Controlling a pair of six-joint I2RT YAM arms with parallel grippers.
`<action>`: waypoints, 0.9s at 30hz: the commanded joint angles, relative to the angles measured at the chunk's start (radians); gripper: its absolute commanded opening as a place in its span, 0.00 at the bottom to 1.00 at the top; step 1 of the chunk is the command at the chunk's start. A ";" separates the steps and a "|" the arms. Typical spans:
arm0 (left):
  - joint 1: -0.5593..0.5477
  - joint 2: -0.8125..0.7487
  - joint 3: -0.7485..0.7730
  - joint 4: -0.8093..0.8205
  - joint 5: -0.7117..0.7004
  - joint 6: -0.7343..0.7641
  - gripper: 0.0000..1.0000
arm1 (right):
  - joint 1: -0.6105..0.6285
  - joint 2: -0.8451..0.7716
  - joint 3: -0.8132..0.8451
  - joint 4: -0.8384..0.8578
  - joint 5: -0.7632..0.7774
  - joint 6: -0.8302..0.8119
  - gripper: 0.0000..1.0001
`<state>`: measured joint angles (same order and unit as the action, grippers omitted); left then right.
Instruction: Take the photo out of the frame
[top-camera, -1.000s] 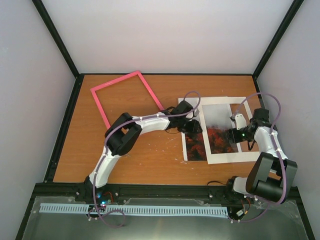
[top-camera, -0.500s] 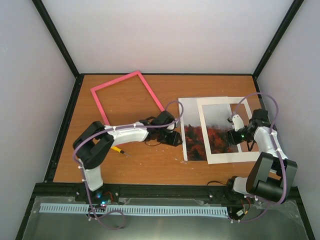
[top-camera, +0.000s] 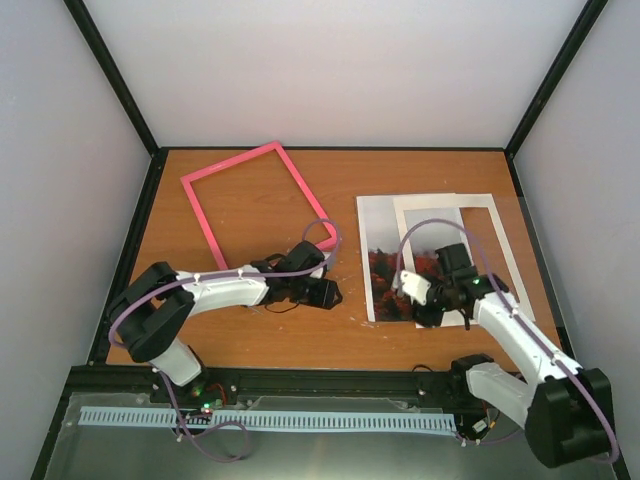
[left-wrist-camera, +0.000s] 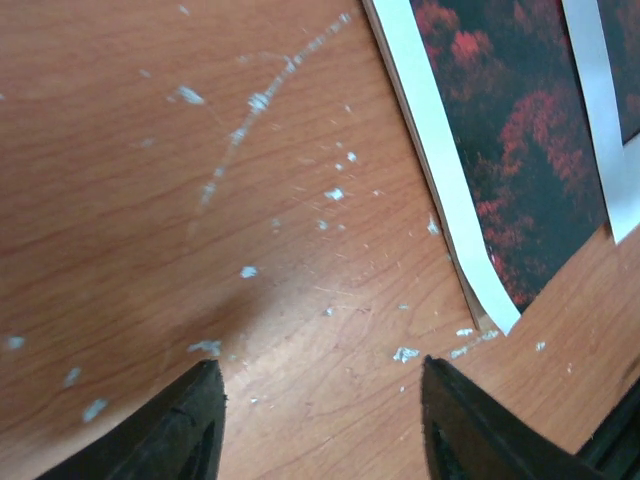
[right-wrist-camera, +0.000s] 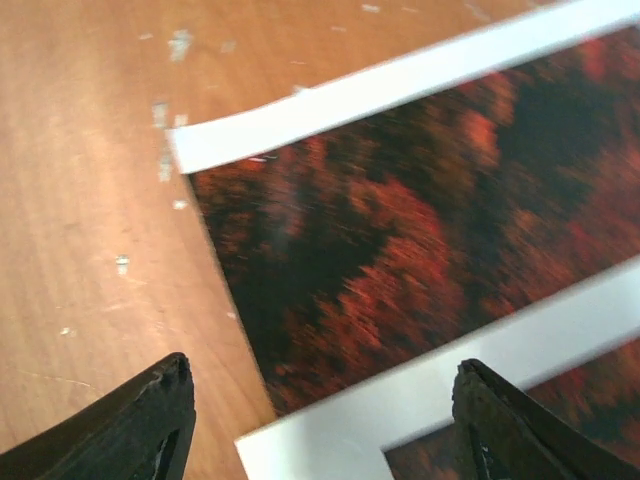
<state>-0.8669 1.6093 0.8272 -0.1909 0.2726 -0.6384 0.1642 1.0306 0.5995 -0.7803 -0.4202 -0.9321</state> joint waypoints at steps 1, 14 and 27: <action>-0.001 -0.071 -0.019 0.052 -0.132 -0.122 0.58 | 0.192 -0.073 -0.083 0.096 0.158 -0.049 0.68; 0.012 -0.127 -0.086 0.192 -0.191 -0.269 0.70 | 0.511 -0.009 -0.173 0.337 0.356 0.004 0.57; 0.054 -0.092 -0.098 0.230 -0.169 -0.293 0.67 | 0.624 0.075 -0.164 0.410 0.382 0.061 0.52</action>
<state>-0.8280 1.5024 0.7315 -0.0116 0.0856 -0.9112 0.7536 1.0874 0.4347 -0.4171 -0.0540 -0.9024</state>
